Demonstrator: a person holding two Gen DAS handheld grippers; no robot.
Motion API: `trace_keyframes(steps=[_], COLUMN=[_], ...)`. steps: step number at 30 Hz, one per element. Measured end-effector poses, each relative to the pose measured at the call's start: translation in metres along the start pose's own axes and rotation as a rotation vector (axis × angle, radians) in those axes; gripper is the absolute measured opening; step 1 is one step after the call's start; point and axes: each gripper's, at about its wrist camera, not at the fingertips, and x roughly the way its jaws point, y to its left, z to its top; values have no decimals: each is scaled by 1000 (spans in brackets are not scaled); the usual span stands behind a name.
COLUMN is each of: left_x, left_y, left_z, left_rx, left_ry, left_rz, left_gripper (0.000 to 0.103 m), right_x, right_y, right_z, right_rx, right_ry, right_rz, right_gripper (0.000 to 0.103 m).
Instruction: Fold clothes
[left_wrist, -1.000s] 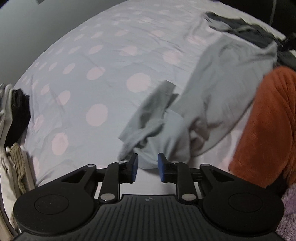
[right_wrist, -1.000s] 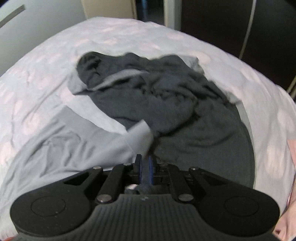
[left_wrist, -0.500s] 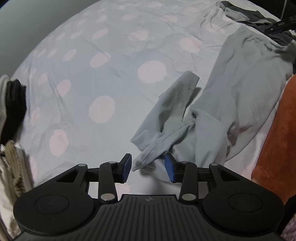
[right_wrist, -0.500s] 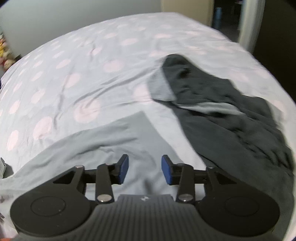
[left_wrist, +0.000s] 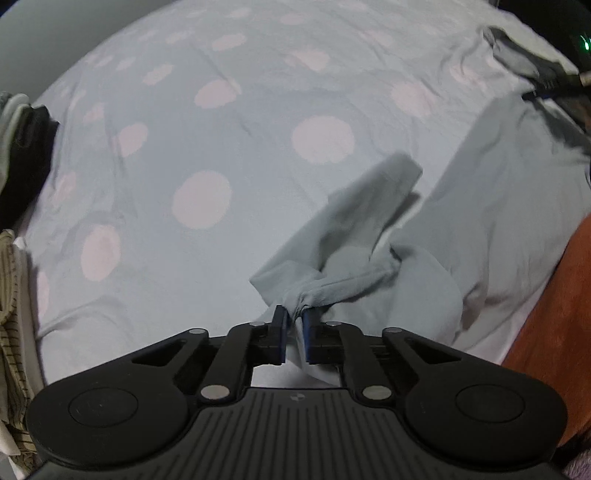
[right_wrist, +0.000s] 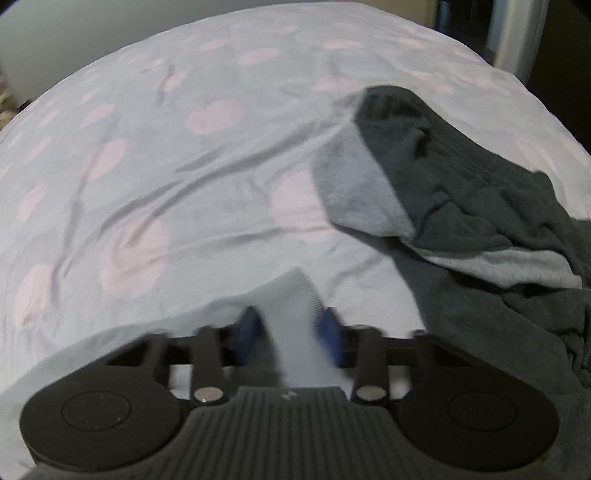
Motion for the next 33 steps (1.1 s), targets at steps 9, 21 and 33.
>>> trace_keyframes(steps=[9, 21, 33], left_x=[-67, -94, -58], left_y=[31, 55, 45], left_z=[2, 38, 67], left_rx=[-77, -105, -38], left_ry=[-135, -220, -241], left_rz=[108, 163, 80], left_gripper=[8, 9, 34], right_x=[-85, -151, -149], right_y=[-8, 1, -75], right_z=[4, 7, -4], right_rx=[73, 68, 299], right_ry=[-222, -344, -308], right_rz=[-151, -170, -442], right_gripper=[13, 12, 12])
